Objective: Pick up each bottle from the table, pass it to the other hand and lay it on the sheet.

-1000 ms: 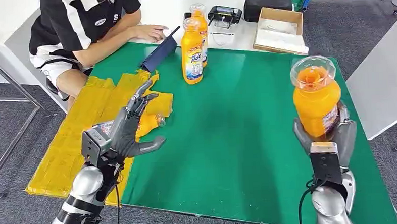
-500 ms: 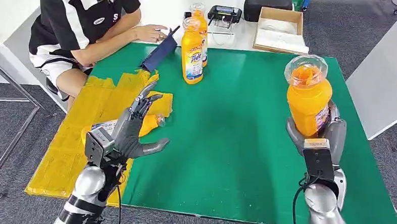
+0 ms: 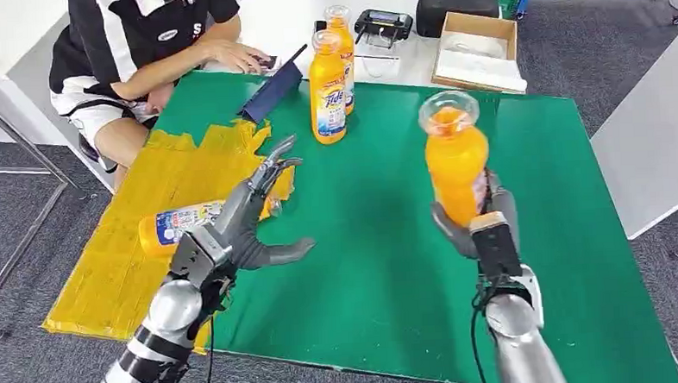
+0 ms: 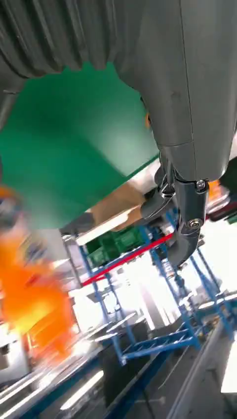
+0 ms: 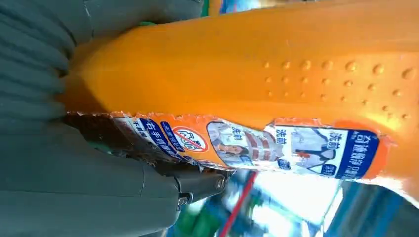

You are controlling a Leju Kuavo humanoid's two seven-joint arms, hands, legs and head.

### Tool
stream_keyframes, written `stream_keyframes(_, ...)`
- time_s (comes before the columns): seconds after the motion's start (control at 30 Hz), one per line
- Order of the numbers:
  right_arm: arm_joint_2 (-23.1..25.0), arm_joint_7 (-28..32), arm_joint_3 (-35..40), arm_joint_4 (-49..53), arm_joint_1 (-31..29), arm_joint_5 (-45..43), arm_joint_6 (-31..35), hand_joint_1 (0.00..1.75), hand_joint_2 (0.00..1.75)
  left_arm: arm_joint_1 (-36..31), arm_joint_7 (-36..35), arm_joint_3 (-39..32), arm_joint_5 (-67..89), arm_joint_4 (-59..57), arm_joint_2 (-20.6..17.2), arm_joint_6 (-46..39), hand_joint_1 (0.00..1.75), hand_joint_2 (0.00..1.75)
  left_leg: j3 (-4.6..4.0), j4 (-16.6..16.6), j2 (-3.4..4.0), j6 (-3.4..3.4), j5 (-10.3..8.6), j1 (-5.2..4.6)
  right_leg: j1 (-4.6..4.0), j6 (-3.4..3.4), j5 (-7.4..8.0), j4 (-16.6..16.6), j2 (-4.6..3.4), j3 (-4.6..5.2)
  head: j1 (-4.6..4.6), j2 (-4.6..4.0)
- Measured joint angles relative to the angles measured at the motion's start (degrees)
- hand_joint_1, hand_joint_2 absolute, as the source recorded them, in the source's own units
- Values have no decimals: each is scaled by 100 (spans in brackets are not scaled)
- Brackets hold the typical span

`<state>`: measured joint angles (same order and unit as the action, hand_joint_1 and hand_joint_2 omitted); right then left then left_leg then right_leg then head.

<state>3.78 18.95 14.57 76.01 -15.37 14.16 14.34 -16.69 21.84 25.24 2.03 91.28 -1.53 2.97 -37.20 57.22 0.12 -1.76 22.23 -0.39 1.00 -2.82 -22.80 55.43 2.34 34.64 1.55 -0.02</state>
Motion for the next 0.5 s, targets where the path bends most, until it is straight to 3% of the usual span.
stream_keyframes(0.27, 446, 262, 1317, -950, -679, 523, 66, 175, 175, -377, 153, 724, -300, -534, 264, 22, 0, 175, -4, 1, 0, 1, 0, -1, 1, 0, 0, 3, 0, 8, 4, 0)
stream_keyframes(0.5, 446, 273, 1776, -1262, -893, 487, 190, 175, 175, -554, 197, 897, -437, -704, 306, -72, 0, 175, -7, 1, -4, 0, 0, -2, 2, 0, -1, 3, 3, 5, -4, 0)
